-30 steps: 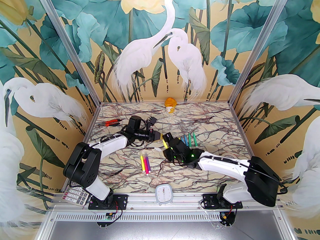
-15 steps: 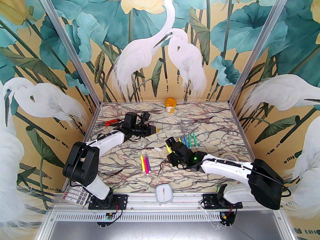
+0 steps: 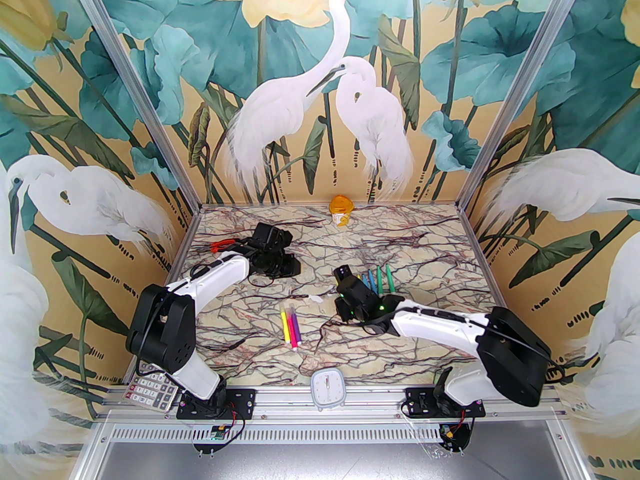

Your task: Open the pen caps

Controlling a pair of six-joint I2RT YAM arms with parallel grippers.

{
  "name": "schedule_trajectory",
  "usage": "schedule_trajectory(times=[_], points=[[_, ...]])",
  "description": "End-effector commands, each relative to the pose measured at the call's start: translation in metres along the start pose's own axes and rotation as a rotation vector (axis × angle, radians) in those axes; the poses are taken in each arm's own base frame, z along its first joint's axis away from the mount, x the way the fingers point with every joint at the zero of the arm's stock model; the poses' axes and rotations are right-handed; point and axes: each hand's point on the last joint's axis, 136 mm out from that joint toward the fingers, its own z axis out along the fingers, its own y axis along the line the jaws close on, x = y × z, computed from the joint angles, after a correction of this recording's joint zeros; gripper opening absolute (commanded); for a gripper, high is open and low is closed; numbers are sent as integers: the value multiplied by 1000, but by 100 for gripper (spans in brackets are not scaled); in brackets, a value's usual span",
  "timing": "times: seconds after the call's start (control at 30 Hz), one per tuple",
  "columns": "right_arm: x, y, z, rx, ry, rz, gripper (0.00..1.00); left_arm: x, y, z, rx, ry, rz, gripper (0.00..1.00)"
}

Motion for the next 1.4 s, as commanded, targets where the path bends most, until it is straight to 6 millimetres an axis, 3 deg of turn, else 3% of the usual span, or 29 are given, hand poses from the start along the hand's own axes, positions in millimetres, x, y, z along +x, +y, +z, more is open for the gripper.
schedule_trajectory(times=[0.0, 0.37, 0.63, 1.13, 1.37], points=[[-7, -10, 9, 79, 0, 29, 9, 6, 23, 4, -153, 34, 3, 0], [-8, -12, 42, 168, 55, 13, 10, 16, 38, 33, -377, 128, 65, 0], [0, -14, 60, 188, 93, 15, 11, 22, 34, 48, -375, 167, 83, 0], [13, -23, 72, 242, 139, 18, 18, 31, 38, 69, -368, 217, 94, 4], [15, -25, 73, 254, 147, 22, 22, 31, 37, 72, -357, 218, 95, 12]])
